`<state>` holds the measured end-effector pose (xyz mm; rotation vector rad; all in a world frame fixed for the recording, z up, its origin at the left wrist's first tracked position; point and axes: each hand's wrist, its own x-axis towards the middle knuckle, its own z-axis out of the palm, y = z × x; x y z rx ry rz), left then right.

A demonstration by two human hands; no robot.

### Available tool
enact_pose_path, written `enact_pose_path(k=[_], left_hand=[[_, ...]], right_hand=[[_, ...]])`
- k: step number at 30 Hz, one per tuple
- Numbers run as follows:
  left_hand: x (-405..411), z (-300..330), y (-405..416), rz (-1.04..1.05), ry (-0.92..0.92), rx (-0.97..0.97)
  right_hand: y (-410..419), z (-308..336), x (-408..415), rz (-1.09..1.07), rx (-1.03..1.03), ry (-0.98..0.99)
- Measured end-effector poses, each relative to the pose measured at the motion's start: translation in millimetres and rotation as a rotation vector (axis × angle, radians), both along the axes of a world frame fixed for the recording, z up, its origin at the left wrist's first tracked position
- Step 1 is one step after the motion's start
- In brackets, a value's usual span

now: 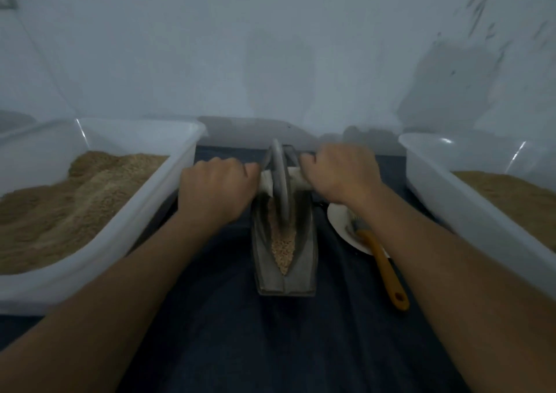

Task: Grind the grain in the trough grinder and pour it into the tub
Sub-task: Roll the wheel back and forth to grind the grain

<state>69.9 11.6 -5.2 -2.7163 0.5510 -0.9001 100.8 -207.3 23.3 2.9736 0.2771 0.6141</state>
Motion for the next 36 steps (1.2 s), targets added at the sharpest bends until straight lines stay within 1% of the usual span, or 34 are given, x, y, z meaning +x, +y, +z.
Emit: enact_pose_path(k=[2,4,6,7,10,13,15,17,18,19,22,23,25,26,27,29,30,31,33,35,36], left_hand=[[-20,0,4,-0.038,-0.085,0.029],[-35,1,4,-0.046,-0.083,0.058],[-41,0,1,-0.017,-0.065,0.085],[-41,1,-1,0.000,-0.080,0.090],[-32,7,-9,0.031,-0.097,0.099],[-8,6,-12,0.073,-0.080,0.130],[11,4,-7,0.085,-0.053,0.124],[30,9,-5,0.064,0.033,0.111],[38,13,-5,0.061,0.082,0.117],[46,17,-7,0.070,0.139,0.113],[69,34,-17,0.162,0.326,-0.024],[72,38,-20,0.174,0.369,-0.058],[70,36,-21,0.170,0.319,-0.042],[65,33,-20,0.154,0.248,-0.012],[58,28,-17,0.123,0.165,0.028],[42,16,-13,0.078,0.070,0.084],[33,11,-11,0.067,0.062,0.075],[24,6,-7,0.057,0.063,0.054],[5,-1,0,0.049,0.044,0.029],[-15,-9,7,0.010,-0.002,0.018],[-24,-11,8,-0.015,-0.023,-0.030]], right_hand=[[-1,-11,-19,0.026,-0.049,-0.112],[-2,-19,-32,0.018,-0.043,-0.172],[-4,-24,-37,-0.006,-0.028,-0.187],[-6,-26,-36,0.002,-0.054,-0.188],[-13,-33,-31,0.132,-0.052,-0.214],[-20,-27,-8,0.128,-0.015,-0.100],[-19,-15,17,0.136,-0.038,0.007],[-18,-5,39,0.153,-0.065,0.129],[-17,-2,48,0.160,0.000,0.194],[-17,-1,56,0.162,0.022,0.268],[-14,3,64,0.165,0.137,0.478],[-13,4,62,0.162,0.120,0.476],[-13,2,61,0.120,0.128,0.443],[-14,0,58,0.102,0.120,0.400],[-15,-1,51,0.098,0.063,0.344],[-12,-1,32,0.015,0.114,0.247],[-9,-1,23,-0.019,0.151,0.159],[-4,-2,13,-0.031,0.131,0.073],[3,-6,-9,-0.046,0.044,-0.075],[5,-16,-37,0.000,-0.059,-0.251],[5,-21,-50,0.030,-0.080,-0.338]])
